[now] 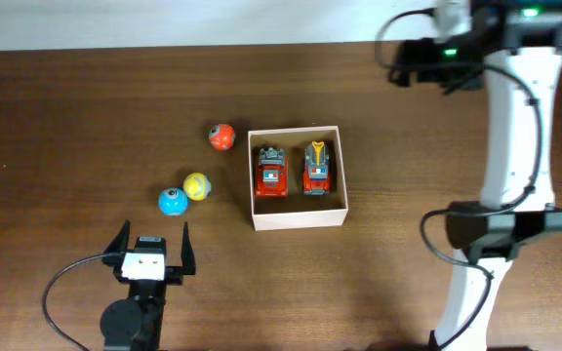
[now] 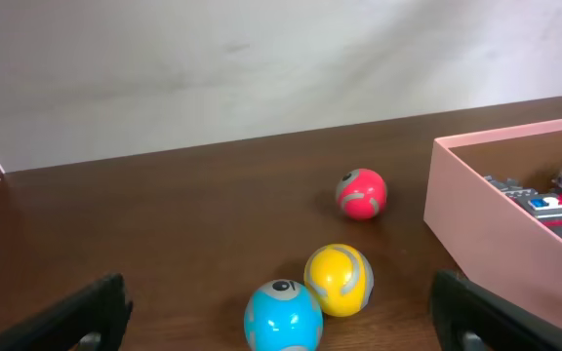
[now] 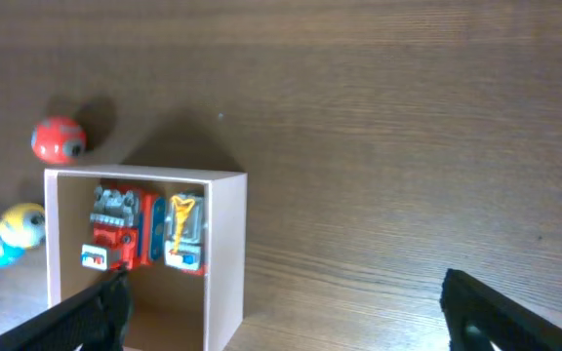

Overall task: Pack container
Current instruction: 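Raise the right gripper and withdraw it to the right side, then move the left gripper over the yellow ball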

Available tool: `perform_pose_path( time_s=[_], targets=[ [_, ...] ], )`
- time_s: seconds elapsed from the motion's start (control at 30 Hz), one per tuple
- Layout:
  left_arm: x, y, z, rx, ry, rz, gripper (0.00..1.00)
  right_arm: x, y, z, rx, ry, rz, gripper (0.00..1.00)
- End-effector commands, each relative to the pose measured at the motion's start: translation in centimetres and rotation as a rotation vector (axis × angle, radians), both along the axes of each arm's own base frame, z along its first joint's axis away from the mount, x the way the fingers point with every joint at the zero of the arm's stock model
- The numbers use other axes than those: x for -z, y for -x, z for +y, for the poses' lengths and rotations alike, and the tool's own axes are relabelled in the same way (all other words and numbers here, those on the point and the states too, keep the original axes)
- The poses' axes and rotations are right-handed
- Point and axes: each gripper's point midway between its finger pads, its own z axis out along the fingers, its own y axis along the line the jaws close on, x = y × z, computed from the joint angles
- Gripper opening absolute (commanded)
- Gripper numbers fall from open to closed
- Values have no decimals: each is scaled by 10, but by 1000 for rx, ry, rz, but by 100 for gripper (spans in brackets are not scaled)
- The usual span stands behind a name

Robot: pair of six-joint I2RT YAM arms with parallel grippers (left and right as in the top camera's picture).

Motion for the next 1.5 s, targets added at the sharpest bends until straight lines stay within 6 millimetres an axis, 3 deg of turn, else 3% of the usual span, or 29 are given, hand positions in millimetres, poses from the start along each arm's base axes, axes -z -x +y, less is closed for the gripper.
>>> perform_pose_path(
  time_s=[0.0,0.17,0.37,0.67,0.8,0.93,1.1,1.2,1.27,1.47],
  targets=[
    [0,0,0,5,-15,-5,99,-5,2,-19,109,155,-19,100],
    [-26,0,3,-17,30,-102,99,-7,0,-63,404,233,-22,99],
    [-75,11,33,-183,137,-224,99,-8,3,-110,633,187,-9,99],
    [-148,43,60,-331,167,-332,99,-8,17,-178,801,181,4,99],
    [-183,50,61,-339,173,-320,99,-8,25,-204,861,182,10,99],
    [-214,42,60,-338,197,-248,99,-8,31,-220,899,182,13,99],
    [-245,6,45,-269,167,-91,99,-8,33,-225,910,183,14,99],
    [-247,-18,33,-213,154,24,99,-8,33,-225,910,182,14,99],
    [-238,-32,27,-189,136,122,99,-8,33,-225,909,183,14,99],
    [-183,-63,15,-145,115,382,99,-8,33,-225,910,182,14,99]
  ],
)
